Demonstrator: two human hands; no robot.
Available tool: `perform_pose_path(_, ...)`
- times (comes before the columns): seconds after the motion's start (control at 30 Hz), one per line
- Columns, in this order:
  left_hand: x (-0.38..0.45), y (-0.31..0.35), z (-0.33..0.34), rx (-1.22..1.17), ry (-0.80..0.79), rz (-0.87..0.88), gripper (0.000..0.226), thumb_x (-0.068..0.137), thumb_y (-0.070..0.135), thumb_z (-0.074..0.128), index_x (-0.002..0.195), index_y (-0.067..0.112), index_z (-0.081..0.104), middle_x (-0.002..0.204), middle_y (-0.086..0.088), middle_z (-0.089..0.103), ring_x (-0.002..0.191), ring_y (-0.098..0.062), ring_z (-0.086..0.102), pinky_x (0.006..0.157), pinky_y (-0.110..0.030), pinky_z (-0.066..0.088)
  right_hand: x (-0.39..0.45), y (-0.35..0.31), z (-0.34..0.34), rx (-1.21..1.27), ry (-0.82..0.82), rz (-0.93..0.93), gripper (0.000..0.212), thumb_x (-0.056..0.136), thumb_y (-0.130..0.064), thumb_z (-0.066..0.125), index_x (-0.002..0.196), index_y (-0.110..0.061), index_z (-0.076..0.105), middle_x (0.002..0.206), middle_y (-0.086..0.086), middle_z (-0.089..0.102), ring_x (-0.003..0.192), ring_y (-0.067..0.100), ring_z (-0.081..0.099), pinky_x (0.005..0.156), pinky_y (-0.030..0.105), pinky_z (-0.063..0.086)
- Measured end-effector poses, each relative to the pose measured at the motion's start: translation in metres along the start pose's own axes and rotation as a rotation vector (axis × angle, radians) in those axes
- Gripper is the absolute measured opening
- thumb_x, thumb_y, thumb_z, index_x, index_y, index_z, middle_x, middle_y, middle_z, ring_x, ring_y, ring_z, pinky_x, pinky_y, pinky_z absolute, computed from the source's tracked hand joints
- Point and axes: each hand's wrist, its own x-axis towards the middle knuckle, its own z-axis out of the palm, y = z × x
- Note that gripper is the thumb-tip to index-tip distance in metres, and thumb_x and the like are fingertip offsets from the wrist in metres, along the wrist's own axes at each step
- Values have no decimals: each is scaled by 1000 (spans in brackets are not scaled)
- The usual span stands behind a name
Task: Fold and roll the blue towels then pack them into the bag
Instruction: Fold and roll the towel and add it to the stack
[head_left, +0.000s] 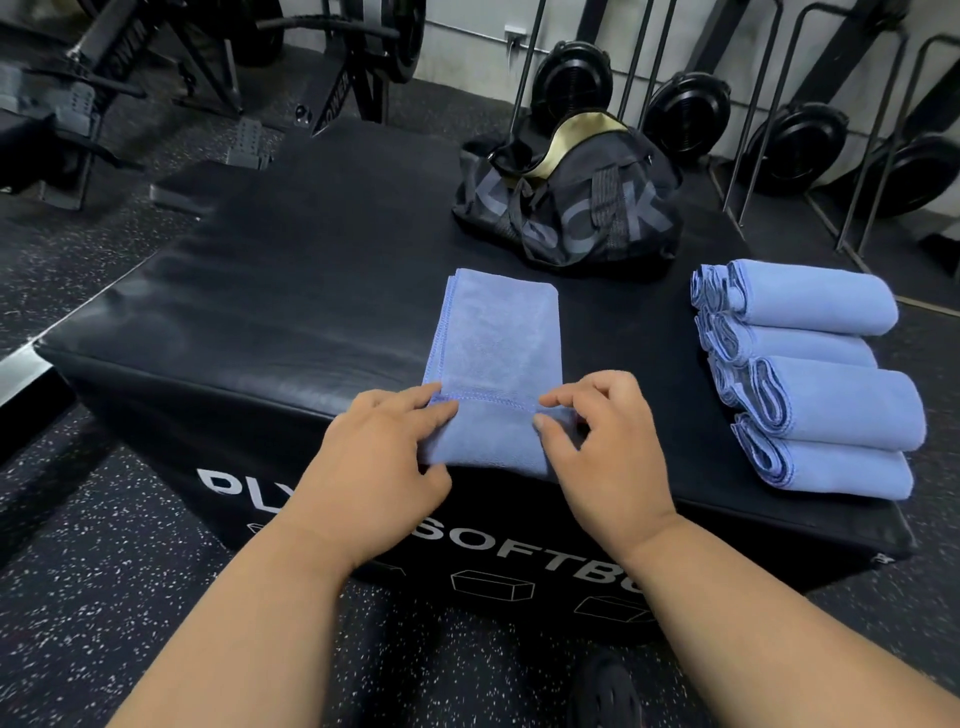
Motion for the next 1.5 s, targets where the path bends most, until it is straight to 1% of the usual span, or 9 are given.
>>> perform_pose_path(0.13, 0, -4, 2, 44, -31, 22, 80, 76, 37, 78, 151, 43, 51, 158, 22, 44, 137, -13, 38, 119, -34, 34, -10, 18, -3, -145, -121, -345, 36, 98, -46, 62, 128, -30, 73, 150, -3, 54, 135, 18, 50, 116, 39, 35)
perform_pose_path(0.33, 5, -10, 9, 14, 113, 14, 63, 81, 10, 74, 137, 38, 67, 144, 17, 61, 126, -17, 50, 114, -37, 41, -16, 39, -7, -172, -394, -245, 70, 95, -59, 59, 160, -41, 39, 168, -20, 29, 157, 10, 27, 130, 41, 16)
perform_pose_path(0.53, 5, -15, 4, -164, 86, -1, 24, 97, 38, 66, 118, 46, 75, 133, 27, 61, 128, -5, 54, 111, -33, 45, -5, 29, -23, 123, -379, -69, 37, 101, -33, 67, 136, -46, 65, 143, -31, 59, 140, -5, 49, 121, 28, 35)
perform_pose_path(0.63, 4, -12, -2, -280, 55, -33, 13, 98, 43, 66, 106, 42, 76, 129, 29, 60, 125, 0, 55, 104, -27, 45, 1, 20, -33, 384, -358, 109, 17, 102, -23, 68, 112, -35, 76, 111, -19, 76, 107, 3, 69, 97, 30, 53)
perform_pose_path(0.8, 5, -1, -4, -440, 88, -110, 21, 99, 45, 62, 96, 28, 73, 98, 11, 70, 94, -7, 64, 83, -32, 52, 5, 14, -31, 542, -342, 249, 18, 106, -27, 62, 115, -33, 76, 106, -5, 78, 101, 9, 72, 94, 39, 57)
perform_pose_path(0.9, 6, 2, -3, -493, 97, -188, 35, 100, 51, 59, 95, 18, 70, 90, -3, 70, 83, -22, 64, 79, -46, 54, 11, 16, -25, 520, -343, 261, 23, 105, -36, 63, 126, -42, 70, 109, 15, 70, 95, 15, 69, 94, 40, 55)
perform_pose_path(1.07, 9, 8, 2, -524, 143, -252, 27, 102, 48, 61, 95, 23, 67, 74, 2, 58, 62, -6, 49, 62, -29, 43, 17, 22, -13, 500, -313, 267, 26, 102, -43, 65, 128, -44, 66, 106, 16, 70, 100, 25, 71, 98, 42, 56)
perform_pose_path(1.23, 13, 12, 7, -571, 202, -288, 22, 100, 50, 62, 121, 41, 61, 73, 10, 63, 65, -3, 58, 68, -28, 43, 17, 24, -3, 386, -208, 276, 22, 102, -43, 62, 124, -43, 64, 69, -14, 52, 71, 4, 55, 81, 30, 50)
perform_pose_path(1.5, 16, 13, 11, -517, 204, -341, 40, 95, 46, 69, 131, 45, 53, 81, 12, 68, 73, -5, 64, 70, -32, 47, 22, 18, 0, 213, -178, 283, 23, 103, -50, 55, 126, -46, 58, 73, -8, 58, 73, 6, 58, 72, 29, 45)
